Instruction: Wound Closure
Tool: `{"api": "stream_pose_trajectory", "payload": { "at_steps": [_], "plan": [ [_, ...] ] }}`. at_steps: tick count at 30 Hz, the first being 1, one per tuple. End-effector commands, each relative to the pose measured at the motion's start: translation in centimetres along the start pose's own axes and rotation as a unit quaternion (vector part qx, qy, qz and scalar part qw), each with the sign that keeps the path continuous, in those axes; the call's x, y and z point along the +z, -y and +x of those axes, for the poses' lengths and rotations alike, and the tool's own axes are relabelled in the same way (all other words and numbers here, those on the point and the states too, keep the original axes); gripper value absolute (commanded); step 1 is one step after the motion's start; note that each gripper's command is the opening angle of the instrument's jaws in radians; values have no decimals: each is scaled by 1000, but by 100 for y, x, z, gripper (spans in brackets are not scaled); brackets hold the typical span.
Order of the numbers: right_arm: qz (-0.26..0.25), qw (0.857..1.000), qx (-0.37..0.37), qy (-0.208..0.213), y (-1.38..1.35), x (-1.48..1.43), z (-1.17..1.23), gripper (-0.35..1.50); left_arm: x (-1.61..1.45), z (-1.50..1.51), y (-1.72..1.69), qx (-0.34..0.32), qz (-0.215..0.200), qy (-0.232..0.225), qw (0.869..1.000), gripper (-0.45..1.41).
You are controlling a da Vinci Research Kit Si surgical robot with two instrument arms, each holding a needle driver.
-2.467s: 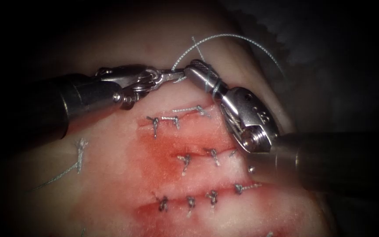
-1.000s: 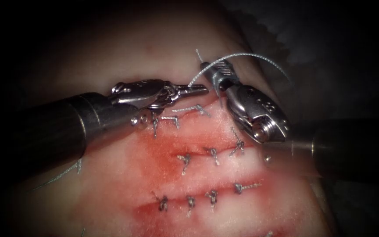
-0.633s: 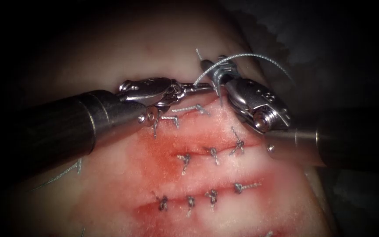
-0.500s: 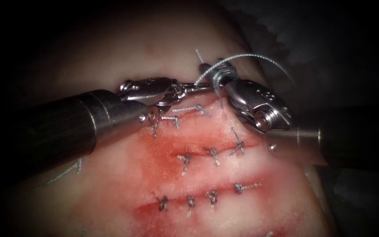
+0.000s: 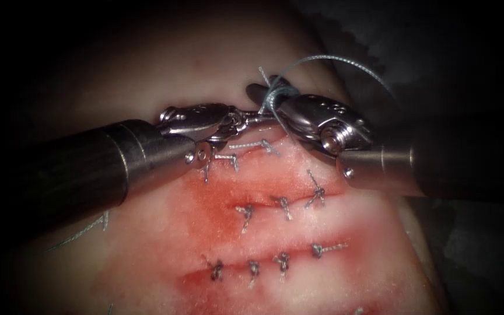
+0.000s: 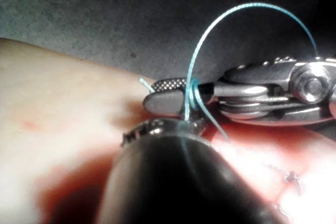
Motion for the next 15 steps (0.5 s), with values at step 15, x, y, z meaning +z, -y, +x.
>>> {"api": "stream_pose_trajectory", "payload": {
  "at_steps": [15],
  "plan": [
    [-36,999,-24,-10,8,-17,1,-35,6,-12,-3,2,1,-2,1000,-45]
  ]
}}
